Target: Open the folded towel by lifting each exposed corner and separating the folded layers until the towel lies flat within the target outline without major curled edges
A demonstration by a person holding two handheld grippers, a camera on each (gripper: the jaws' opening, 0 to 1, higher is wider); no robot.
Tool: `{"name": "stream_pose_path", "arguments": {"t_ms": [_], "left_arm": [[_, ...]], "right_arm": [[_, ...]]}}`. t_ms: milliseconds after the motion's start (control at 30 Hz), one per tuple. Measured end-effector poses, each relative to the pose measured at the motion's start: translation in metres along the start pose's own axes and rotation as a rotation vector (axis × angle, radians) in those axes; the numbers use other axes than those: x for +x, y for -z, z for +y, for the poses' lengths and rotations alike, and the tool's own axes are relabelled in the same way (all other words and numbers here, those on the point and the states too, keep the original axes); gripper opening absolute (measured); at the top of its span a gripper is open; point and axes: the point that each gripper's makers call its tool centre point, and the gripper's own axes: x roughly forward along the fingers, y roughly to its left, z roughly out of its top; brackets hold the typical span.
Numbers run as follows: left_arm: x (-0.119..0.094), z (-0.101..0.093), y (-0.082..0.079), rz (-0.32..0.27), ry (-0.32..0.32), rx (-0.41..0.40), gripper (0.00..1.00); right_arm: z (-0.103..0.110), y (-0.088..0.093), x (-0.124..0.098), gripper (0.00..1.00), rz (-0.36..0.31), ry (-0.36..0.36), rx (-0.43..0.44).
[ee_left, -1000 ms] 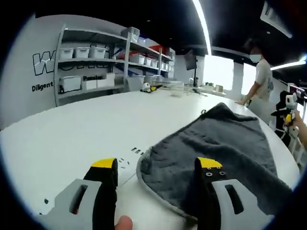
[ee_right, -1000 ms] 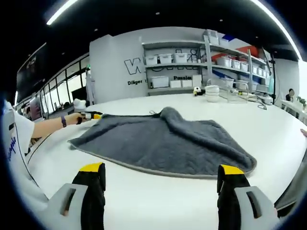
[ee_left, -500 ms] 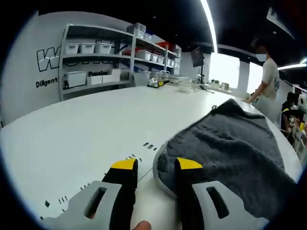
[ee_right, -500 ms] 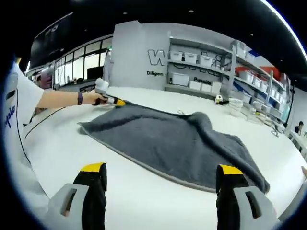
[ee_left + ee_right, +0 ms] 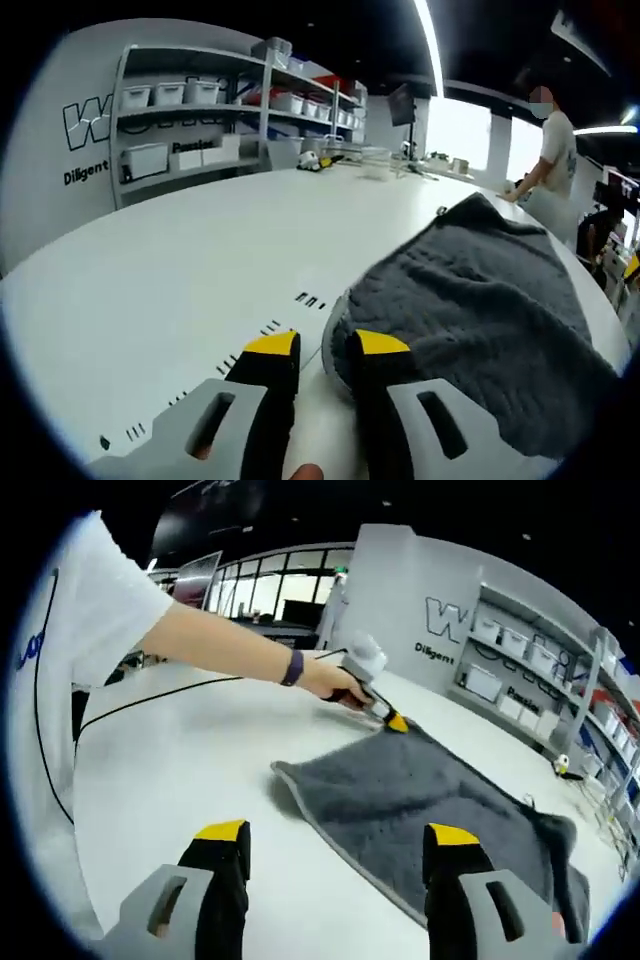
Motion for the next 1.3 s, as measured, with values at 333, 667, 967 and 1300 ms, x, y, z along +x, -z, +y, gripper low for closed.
{"name": "stream_pose_path", "arguments": {"t_ms": [333, 667, 967, 1300], "left_arm": [[0.001, 0.000, 0.002, 0.003, -0.003, -0.038, 0.10], [-0.010, -0.007, 0.001, 0.007, -0.001, -0.018, 0.07], [-0.026, 0.002, -0.003, 0.027, -0.019, 0.013, 0.05], [-0.068, 0.014, -0.002, 0.074, -0.034, 0.074, 0.05]], "right_arm": [[0.047, -0.014, 0.072, 0.38, 0.053, -0.091, -0.140], [0.037, -0.002, 0.101, 0.16, 0.136, -0.039, -0.184], [0.047, -0.006, 0.103, 0.02, 0.124, -0.069, -0.136], [0.075, -0.025, 0.104, 0.02, 0.088, -0.113, -0.132]]}}
